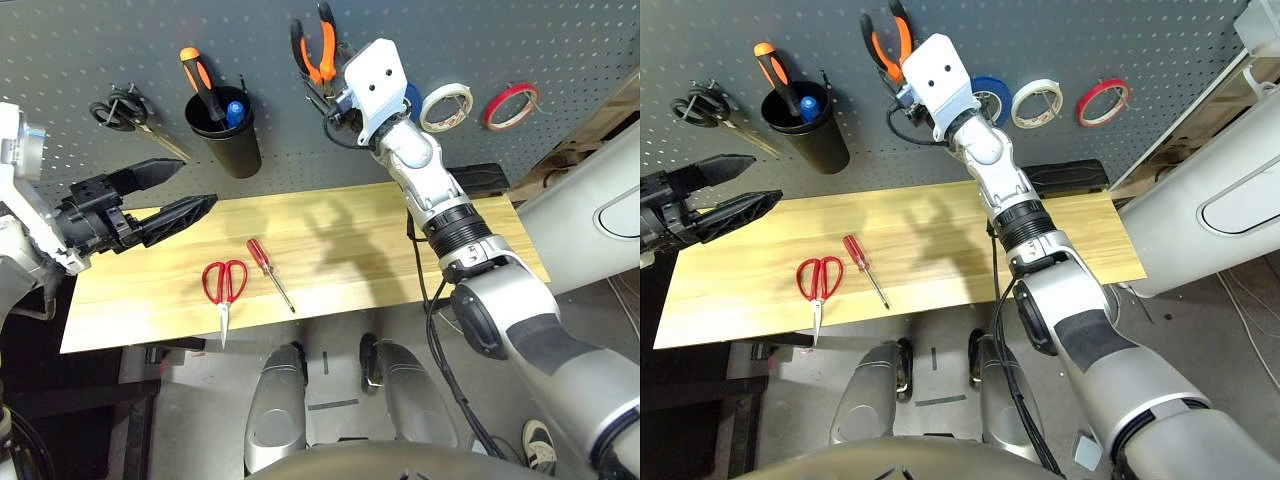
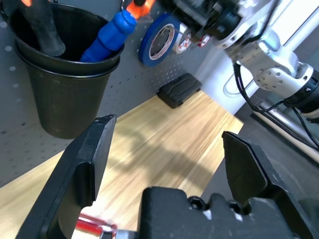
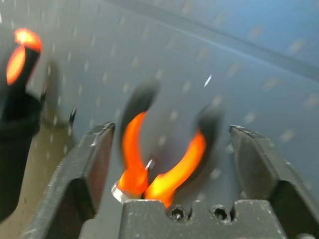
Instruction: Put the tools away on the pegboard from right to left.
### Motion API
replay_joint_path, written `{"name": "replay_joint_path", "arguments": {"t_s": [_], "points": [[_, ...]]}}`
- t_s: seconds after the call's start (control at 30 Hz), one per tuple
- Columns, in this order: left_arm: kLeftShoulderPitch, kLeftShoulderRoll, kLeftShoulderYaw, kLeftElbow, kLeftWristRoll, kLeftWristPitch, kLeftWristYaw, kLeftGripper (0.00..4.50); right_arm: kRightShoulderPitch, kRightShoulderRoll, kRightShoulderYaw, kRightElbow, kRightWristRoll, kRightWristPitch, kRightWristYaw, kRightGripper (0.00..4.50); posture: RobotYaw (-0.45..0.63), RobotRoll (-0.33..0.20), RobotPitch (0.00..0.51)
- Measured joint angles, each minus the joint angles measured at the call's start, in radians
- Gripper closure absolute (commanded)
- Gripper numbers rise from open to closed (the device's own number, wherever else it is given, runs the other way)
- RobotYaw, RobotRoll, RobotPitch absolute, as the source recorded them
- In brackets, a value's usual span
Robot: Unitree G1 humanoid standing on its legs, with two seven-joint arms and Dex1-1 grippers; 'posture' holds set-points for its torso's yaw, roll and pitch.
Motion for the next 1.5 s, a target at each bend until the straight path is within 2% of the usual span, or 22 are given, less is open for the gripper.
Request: {"name": "replay_joint_path", "arguments": {"t_s": [0.13, 0.33, 0.47, 0.57, 0.7, 0.87, 1.03, 1.27, 1.5], "points": [[-0.029, -0.020, -0.038, -0.007, -0.012, 0.028, 0.050, 0.00, 0.047, -0.061, -0.035, -0.206, 0.119, 0.168, 0.097, 0.01, 0.10, 0.000, 0.177], [-0.039, -0.078, -0.111, -0.043, -0.022, 0.048, 0.099, 0.00, 0.099, -0.247, -0.089, -0.493, 0.377, 0.550, 0.309, 0.01, 0.07, 0.000, 0.174], [-0.011, -0.127, -0.168, -0.046, 0.007, 0.052, 0.151, 0.00, 0.164, -0.441, -0.138, -0.627, 0.552, 0.789, 0.473, 0.01, 0.05, 0.000, 0.177], [-0.002, -0.180, -0.216, -0.047, 0.073, 0.047, 0.229, 0.00, 0.272, -0.550, -0.113, -0.681, 0.598, 0.881, 0.614, 0.01, 0.03, 0.000, 0.193], [0.006, -0.243, -0.311, -0.046, 0.164, 0.055, 0.336, 0.00, 0.433, -0.664, -0.030, -0.748, 0.581, 0.898, 0.752, 0.01, 0.03, 0.000, 0.202], [0.007, -0.317, -0.435, -0.027, 0.290, 0.078, 0.457, 0.00, 0.521, -0.659, 0.034, -0.768, 0.504, 0.831, 0.765, 0.01, 0.02, 0.000, 0.215], [-0.011, -0.409, -0.505, 0.078, 0.394, 0.143, 0.573, 0.00, 0.584, -0.660, 0.080, -0.786, 0.427, 0.729, 0.787, 0.01, 0.00, 0.000, 0.230], [-0.072, -0.524, -0.530, 0.230, 0.522, 0.156, 0.693, 0.00, 0.663, -0.672, 0.116, -0.786, 0.319, 0.582, 0.818, 0.01, -0.03, 0.000, 0.265], [-0.105, -0.607, -0.523, 0.358, 0.611, 0.125, 0.749, 0.00, 0.769, -0.670, 0.117, -0.787, 0.262, 0.481, 0.803, 0.01, -0.08, 0.000, 0.304]]}}
